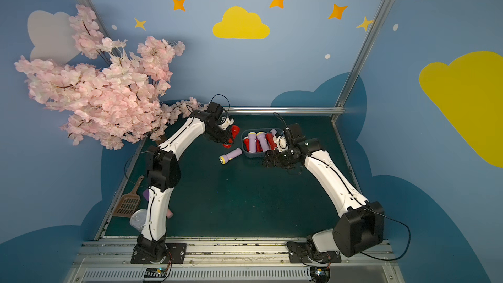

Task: Put the flashlights into the storage boxes
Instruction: Pick up the flashlight from the center of the board, then place the flashlight at the storage box.

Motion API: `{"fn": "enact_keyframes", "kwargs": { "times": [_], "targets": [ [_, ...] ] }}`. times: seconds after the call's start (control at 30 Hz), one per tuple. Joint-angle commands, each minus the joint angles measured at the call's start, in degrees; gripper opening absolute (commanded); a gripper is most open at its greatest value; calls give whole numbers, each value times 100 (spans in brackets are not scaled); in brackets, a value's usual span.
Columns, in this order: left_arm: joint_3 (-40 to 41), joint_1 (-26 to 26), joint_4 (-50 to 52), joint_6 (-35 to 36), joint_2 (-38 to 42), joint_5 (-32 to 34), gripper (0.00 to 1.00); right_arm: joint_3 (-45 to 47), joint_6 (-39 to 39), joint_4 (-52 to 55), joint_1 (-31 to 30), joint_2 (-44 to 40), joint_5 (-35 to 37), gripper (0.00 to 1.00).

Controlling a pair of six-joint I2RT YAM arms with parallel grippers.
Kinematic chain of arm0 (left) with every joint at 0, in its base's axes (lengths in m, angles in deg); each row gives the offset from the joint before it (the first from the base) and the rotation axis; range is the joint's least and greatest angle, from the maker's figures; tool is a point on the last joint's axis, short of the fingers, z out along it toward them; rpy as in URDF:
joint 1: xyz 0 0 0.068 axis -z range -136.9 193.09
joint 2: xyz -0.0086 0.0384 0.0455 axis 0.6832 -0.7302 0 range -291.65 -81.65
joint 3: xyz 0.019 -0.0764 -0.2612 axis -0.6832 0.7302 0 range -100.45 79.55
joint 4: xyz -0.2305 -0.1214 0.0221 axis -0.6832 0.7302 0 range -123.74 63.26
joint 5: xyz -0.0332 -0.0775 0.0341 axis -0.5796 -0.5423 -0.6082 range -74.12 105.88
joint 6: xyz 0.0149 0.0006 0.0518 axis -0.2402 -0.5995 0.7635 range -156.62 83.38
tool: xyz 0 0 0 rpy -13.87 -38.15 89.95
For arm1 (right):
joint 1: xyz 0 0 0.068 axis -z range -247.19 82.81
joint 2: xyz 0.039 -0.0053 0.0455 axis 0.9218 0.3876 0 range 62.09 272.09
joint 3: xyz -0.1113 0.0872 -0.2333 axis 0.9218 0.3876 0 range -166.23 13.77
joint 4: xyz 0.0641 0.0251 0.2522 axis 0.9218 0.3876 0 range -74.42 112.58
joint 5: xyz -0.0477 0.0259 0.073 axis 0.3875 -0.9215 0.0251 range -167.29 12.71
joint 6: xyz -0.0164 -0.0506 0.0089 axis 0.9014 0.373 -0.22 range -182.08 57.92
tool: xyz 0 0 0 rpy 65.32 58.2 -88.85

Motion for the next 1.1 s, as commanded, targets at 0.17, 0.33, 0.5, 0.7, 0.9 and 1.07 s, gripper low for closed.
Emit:
{"fn": "enact_keyframes", "kwargs": {
  "times": [0.17, 0.33, 0.5, 0.7, 0.9, 1.07],
  "targets": [
    [-50, 466, -1164, -1546, -67, -1374, 30, 196, -73, -152, 44, -251, 9, 90],
    [31, 597, -1465, -1929, -193, -1375, 30, 252, -52, -17, 70, -363, 49, 90],
    [386, 597, -1837, -2180, -142, -1175, 31, 311, -25, 133, 114, -502, 97, 90],
    [843, 595, -2282, -2453, -52, -975, 31, 388, 2, 273, 173, -674, 141, 90],
    [826, 545, -2362, -2617, -201, -815, 32, 441, 28, 323, 244, -817, 165, 90],
    [822, 527, -2250, -2679, -237, -495, 35, 447, 63, 344, 302, -869, 167, 90]
  ]
}}
